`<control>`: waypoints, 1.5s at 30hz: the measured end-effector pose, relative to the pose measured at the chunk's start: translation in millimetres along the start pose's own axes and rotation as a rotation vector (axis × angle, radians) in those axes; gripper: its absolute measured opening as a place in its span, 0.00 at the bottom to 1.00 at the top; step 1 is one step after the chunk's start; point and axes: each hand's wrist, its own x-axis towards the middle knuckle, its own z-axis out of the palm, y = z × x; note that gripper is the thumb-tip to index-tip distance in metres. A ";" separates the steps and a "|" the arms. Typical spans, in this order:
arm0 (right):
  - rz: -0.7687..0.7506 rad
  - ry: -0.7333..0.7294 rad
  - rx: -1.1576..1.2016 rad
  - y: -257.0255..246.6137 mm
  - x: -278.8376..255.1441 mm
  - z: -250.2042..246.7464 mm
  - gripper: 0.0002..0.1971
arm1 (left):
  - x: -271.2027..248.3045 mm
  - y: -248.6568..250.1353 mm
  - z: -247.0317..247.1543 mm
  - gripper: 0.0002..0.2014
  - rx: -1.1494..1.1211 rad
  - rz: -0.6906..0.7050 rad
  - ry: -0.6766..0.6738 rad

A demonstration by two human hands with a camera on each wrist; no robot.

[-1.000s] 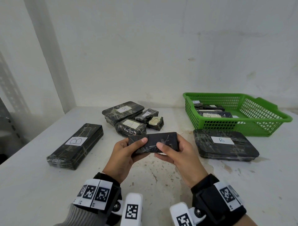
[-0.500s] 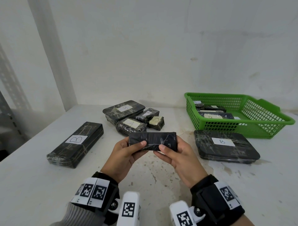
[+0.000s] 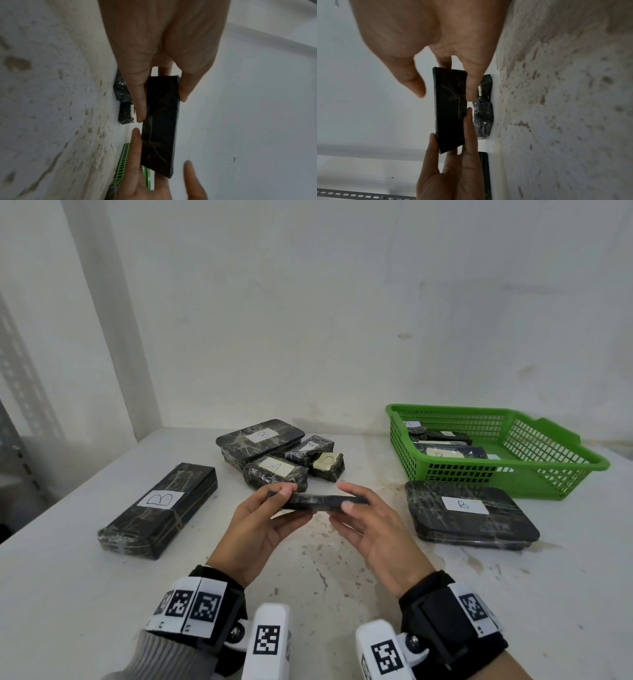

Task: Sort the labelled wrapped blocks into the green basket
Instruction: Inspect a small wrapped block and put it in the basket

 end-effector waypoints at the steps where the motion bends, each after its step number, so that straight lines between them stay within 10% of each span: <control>1: -0.010 0.013 0.034 -1.0 0.3 0.9 0.17 | 0.0 0.3 0.3 0.15 -0.009 0.008 -0.001; 45: -0.248 0.168 -0.220 2.5 -3.0 1.3 0.16 | -7.8 -7.5 12.3 0.13 0.114 0.058 -0.023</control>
